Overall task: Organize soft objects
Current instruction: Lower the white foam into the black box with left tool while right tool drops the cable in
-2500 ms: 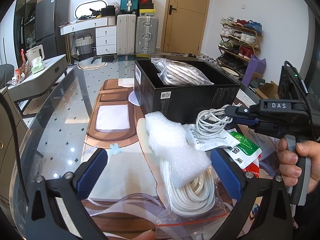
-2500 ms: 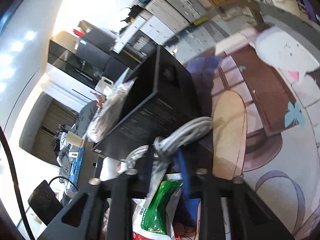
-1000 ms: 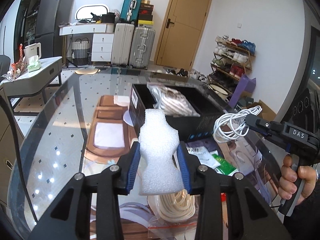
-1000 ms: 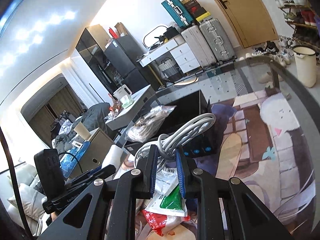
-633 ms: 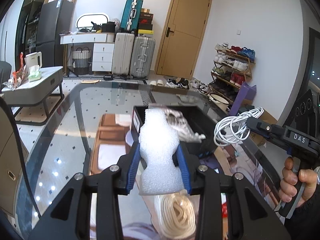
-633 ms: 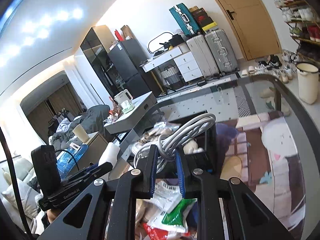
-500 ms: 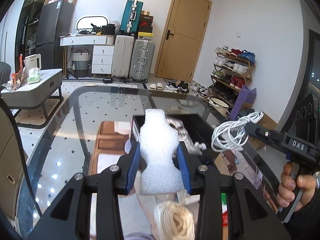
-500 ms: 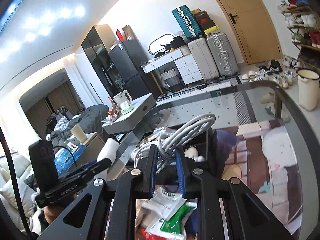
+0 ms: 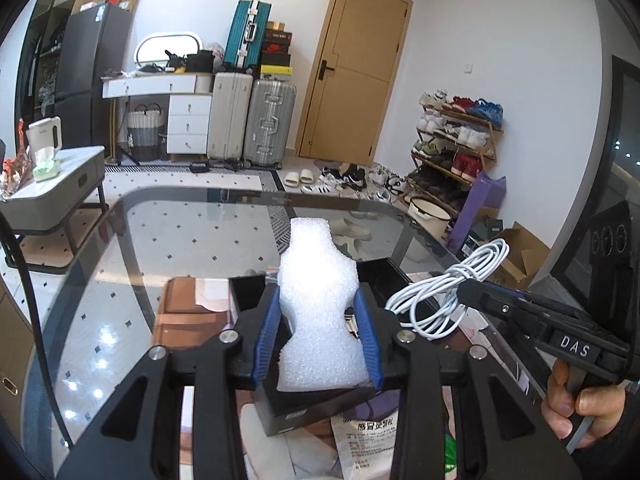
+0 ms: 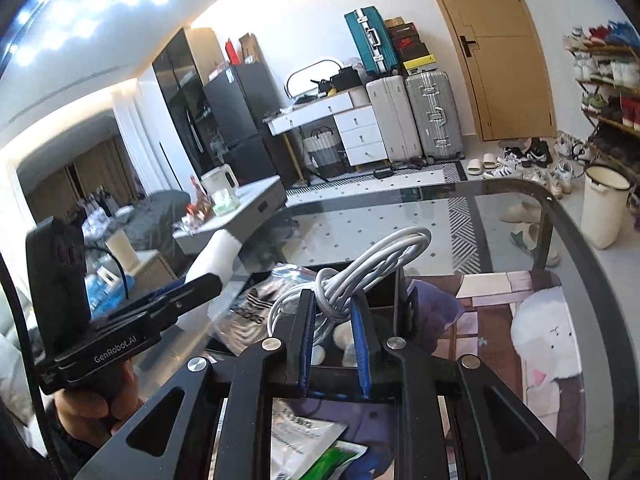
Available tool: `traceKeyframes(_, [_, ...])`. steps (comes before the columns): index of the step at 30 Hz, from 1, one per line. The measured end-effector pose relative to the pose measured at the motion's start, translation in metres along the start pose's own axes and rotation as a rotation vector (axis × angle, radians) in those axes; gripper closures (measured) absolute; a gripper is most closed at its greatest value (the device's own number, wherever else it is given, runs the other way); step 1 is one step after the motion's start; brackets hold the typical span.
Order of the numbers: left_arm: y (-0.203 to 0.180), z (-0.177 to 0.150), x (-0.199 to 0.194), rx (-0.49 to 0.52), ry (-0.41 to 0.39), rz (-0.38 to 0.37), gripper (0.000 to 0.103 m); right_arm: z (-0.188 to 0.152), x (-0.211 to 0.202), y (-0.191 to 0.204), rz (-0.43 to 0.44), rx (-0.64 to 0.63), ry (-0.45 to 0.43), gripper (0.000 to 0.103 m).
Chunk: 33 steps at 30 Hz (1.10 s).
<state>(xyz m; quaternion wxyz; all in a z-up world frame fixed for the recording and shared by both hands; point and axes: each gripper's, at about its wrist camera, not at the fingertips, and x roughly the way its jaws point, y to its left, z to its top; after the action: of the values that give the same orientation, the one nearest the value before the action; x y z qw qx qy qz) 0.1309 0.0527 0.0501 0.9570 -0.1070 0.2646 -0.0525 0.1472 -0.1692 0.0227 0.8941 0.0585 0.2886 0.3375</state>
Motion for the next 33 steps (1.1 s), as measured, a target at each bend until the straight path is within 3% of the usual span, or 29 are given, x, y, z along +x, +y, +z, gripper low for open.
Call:
traceKeyframes(15, [-0.01, -0.019, 0.038, 0.038, 0.119, 0.016, 0.067, -0.007, 0.057, 0.01, -0.056, -0.164, 0.181, 0.085])
traceKeyframes(19, [-0.016, -0.019, 0.037, 0.079, 0.114, 0.032, 0.067, -0.015, 0.069, 0.012, -0.052, -0.182, 0.235, 0.086])
traceKeyframes(33, [-0.015, -0.021, 0.031, 0.125, 0.124, 0.035, 0.066, -0.021, 0.067, 0.02, -0.025, -0.189, 0.301, 0.086])
